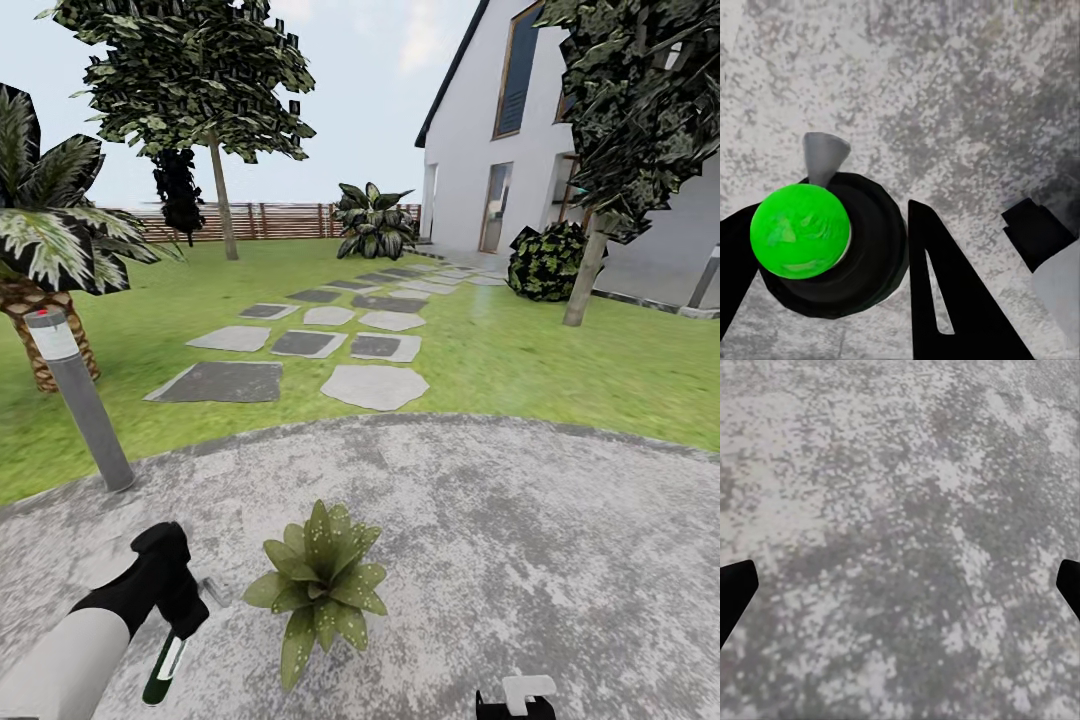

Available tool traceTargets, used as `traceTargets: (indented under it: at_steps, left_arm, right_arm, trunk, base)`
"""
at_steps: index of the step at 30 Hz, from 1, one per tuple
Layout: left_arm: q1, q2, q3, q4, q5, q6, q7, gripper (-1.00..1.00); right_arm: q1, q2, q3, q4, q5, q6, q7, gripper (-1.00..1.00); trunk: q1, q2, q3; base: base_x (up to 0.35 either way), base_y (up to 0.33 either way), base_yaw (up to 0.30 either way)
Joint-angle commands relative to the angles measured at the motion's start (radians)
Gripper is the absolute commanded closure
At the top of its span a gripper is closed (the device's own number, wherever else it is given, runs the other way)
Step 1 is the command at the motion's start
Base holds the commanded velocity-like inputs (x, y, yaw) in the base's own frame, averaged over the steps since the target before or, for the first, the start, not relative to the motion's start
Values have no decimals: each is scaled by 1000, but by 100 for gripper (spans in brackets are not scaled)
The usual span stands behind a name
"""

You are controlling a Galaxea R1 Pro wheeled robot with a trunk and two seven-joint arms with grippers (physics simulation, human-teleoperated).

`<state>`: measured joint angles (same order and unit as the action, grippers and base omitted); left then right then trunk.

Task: Pick up the pesticide atomizer in the garden and spray insectifuge to fully cover both potted plants in the garden.

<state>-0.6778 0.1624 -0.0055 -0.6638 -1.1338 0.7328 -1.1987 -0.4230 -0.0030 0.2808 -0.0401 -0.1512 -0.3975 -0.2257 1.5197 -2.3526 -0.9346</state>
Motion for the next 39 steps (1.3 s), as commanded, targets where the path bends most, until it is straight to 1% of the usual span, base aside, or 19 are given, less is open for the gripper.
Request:
traceTargets:
  at_steps: [1,3,5,7,9,12,14,17,19,20,21,23,24,26,28,35,39]
  left_arm:
    - [0,2,0,4,0,8,23,100]
    - [5,8,1,17,4,8,69,100]
    - [22,11,3,29,6,-6,89,100]
    - [32,10,7,34,6,-35,95,100]
    - [37,4,30,36,6,-61,99,100]
    - [38,1,47,37,6,-69,100,100]
    - [40,1,50,39,6,-71,100,100]
    - [59,2,68,59,12,-73,112,100]
    - [66,2,96,65,30,-75,143,100]
    - [68,2,119,67,50,-76,173,100]
    - [69,0,132,69,65,-76,195,100]
    - [71,-4,145,81,99,-78,233,100]
    - [71,-7,150,93,123,-79,248,100]
    - [72,-9,149,100,141,-80,256,100]
    - [69,-10,148,99,149,-80,256,100]
    - [55,-12,146,91,139,-74,251,100]
    - [66,2,143,102,135,-77,251,100]
  right_arm:
    - [0,0,9,0,-10,-3,-2,-100]
    - [0,0,9,0,-10,-3,-1,-100]
    - [0,0,9,0,-10,-3,-1,-100]
    - [0,0,9,1,-10,-3,-1,-100]
    - [0,-1,8,2,-10,-3,-1,-100]
    - [0,-1,8,2,-10,-3,-2,-100]
    - [0,-2,8,2,-10,-3,-2,-100]
    - [0,-2,8,2,-10,-3,-1,-100]
    - [0,-2,8,2,-10,-3,-1,-100]
    - [0,-2,8,2,-10,-3,-1,-100]
    - [0,-2,8,2,-10,-3,-1,-100]
    - [0,-2,8,2,-10,-3,-1,-100]
    - [0,-2,8,2,-10,-3,-1,-100]
    - [0,-2,8,2,-10,-3,-1,-100]
    - [0,-2,8,2,-10,-3,-1,-100]
    - [0,-2,8,2,-9,-3,-1,-100]
    - [0,-2,8,3,-8,-3,-1,-100]
  trunk:
    - [0,0,-1]
    - [0,0,-1]
    - [0,0,-1]
    - [0,0,-1]
    - [0,0,-1]
    - [0,0,-1]
    - [0,0,-1]
    - [0,0,-1]
    - [0,0,-1]
    - [0,0,-1]
    - [0,0,-1]
    - [0,0,-1]
    - [0,0,-1]
    - [0,0,-1]
    - [0,0,-1]
    - [0,0,-1]
    - [0,0,-1]
  base:
    - [0,0,0]
    - [0,0,0]
    - [0,0,0]
    - [0,76,0]
    - [0,247,0]
    - [0,222,0]
    - [0,71,0]
    - [0,19,0]
    - [0,6,0]
    - [0,2,0]
    - [0,2,0]
    - [0,0,0]
    - [0,0,0]
    - [0,0,0]
    - [0,0,0]
    - [0,0,0]
    - [0,0,0]
